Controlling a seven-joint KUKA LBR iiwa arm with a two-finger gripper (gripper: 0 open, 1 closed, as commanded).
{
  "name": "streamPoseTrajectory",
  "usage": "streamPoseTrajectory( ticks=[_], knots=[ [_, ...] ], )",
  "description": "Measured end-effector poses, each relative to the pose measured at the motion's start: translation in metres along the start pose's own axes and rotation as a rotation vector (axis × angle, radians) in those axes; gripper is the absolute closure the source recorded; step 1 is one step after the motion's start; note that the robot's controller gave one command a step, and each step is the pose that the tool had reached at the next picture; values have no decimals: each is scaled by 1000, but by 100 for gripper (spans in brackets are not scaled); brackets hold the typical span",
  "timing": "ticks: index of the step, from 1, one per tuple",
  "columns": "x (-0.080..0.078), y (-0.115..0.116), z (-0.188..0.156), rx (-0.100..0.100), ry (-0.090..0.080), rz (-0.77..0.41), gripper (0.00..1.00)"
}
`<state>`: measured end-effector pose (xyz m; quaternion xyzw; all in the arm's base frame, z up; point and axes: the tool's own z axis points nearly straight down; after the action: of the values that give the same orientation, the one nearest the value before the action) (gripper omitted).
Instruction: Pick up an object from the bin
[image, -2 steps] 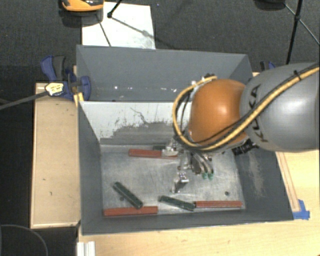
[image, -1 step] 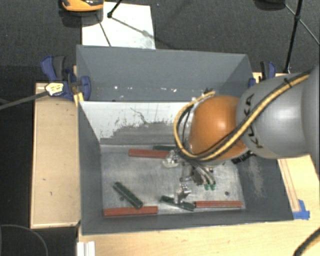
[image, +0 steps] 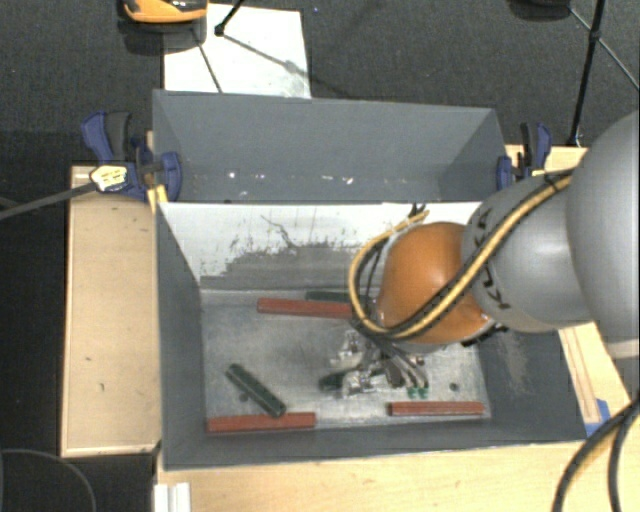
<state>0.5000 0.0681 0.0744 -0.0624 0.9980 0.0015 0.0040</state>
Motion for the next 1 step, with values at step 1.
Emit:
streamPoseTrajectory(
  ticks=[1],
  knots=[
    [0,0,0,0,0,2,100]
  ],
)
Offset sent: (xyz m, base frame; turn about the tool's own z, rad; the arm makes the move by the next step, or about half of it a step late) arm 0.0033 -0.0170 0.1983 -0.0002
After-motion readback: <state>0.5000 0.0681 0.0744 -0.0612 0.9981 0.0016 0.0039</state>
